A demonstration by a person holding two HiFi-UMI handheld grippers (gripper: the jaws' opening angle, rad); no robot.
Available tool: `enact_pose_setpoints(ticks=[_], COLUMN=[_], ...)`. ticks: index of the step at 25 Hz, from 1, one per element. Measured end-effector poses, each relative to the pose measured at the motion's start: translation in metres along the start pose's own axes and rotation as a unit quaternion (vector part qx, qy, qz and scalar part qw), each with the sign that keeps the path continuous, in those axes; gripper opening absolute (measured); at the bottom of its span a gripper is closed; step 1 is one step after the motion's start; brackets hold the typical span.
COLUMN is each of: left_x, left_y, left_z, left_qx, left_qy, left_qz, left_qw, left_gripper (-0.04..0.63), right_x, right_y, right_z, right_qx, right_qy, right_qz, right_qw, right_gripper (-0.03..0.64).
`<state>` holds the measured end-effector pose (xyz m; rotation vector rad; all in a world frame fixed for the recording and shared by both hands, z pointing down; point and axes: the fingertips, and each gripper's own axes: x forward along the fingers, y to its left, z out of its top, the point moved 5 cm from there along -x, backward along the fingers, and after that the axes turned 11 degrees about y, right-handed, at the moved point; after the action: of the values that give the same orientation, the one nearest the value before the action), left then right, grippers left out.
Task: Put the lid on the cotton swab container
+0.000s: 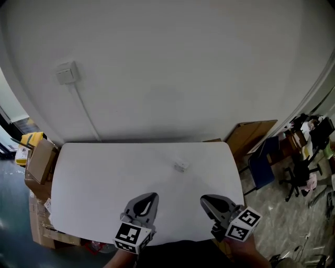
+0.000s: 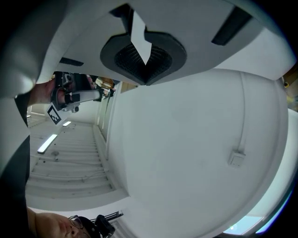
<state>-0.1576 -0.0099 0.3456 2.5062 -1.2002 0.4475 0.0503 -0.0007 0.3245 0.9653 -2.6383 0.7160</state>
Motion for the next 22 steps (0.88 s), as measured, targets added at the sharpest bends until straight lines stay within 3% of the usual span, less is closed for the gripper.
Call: enact_pose_setpoints(ticks=[7,15,22], left_x=[0.037,0.082,0.13], left_y=[0.002,0.004,0.009], left_z=[0.004,0.008,-0.009], left_qx=[0.004,0.003,0.005], left_qy=[0.023,0.03,0.072], left_qz=[-0.028,0.002,0.002], left_qw=[0.9994,0.9995,0.9974], left_gripper=[0.003,0.003,0.006], right_x=[0.007,0.03,0.056], right_y=[-0.028,-0.077,-0.12], right_z=[0.0,0.002,0.004], right_qx=[0.028,0.028,0.026], right_qy=[0.008,0.036,0.041], right_qz=[-0.012,0.023,0.038], right_qw=[1.0,0.999,0.998], right_gripper=[0.017,0.017,0.017])
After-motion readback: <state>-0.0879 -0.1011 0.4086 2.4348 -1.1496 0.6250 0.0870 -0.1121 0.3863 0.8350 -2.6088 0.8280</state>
